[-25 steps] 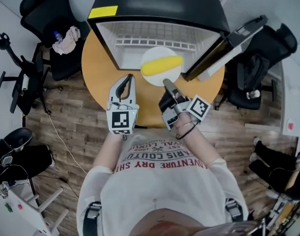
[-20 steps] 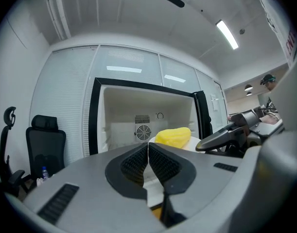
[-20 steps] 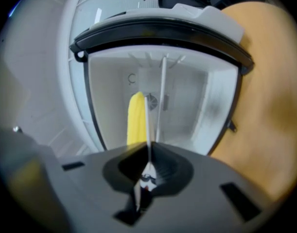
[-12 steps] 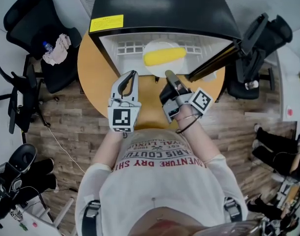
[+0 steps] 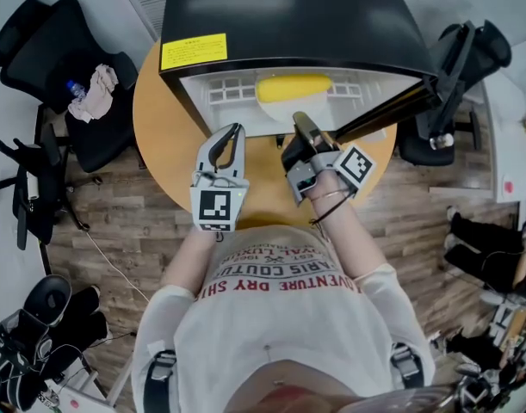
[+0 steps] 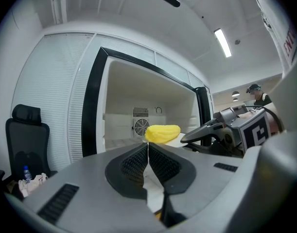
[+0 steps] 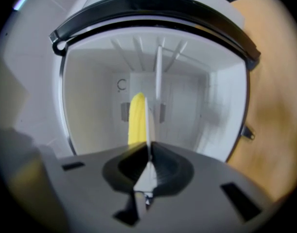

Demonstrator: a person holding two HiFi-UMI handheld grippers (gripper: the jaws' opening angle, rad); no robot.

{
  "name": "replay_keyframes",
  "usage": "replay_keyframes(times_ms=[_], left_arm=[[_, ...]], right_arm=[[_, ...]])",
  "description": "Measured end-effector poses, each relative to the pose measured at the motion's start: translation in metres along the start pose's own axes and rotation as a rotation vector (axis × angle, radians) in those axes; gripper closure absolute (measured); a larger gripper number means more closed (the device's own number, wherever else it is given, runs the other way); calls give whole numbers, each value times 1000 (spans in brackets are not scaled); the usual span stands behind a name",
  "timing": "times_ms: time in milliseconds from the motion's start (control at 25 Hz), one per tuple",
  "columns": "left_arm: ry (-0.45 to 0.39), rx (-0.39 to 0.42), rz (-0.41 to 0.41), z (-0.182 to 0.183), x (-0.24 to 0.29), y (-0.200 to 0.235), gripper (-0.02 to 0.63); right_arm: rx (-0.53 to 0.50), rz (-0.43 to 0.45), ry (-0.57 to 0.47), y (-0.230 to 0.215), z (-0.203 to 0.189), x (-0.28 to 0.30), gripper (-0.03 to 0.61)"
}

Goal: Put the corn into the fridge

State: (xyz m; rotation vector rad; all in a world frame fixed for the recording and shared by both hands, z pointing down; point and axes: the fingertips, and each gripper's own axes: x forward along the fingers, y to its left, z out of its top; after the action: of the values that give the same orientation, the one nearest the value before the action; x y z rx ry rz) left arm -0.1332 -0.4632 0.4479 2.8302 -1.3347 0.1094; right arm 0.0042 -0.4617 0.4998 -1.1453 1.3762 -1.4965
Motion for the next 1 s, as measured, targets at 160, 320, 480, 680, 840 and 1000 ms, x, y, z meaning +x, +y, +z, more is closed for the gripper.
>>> replay_keyframes(times_ms=[160, 320, 480, 680, 840, 1000], left_arm=[[14, -22, -6, -6, 5, 2, 580], [25, -21, -15, -11, 9, 2, 580], [27, -22, -16, -14, 12, 2, 580], [38, -33, -14, -18, 13, 3, 580], [44, -31, -13, -22, 14, 4, 580], [56, -32, -15, -25, 15, 7, 580]], right_arm=[[13, -5, -5, -1, 2, 8, 538], [18, -14, -11, -1, 8, 16, 538], [21, -6, -13, 3, 10, 22, 529], [37, -6, -19, 4, 10, 27, 528], [44, -10, -31, 4, 11, 31, 526], [46, -20, -44, 2, 13, 38, 526]])
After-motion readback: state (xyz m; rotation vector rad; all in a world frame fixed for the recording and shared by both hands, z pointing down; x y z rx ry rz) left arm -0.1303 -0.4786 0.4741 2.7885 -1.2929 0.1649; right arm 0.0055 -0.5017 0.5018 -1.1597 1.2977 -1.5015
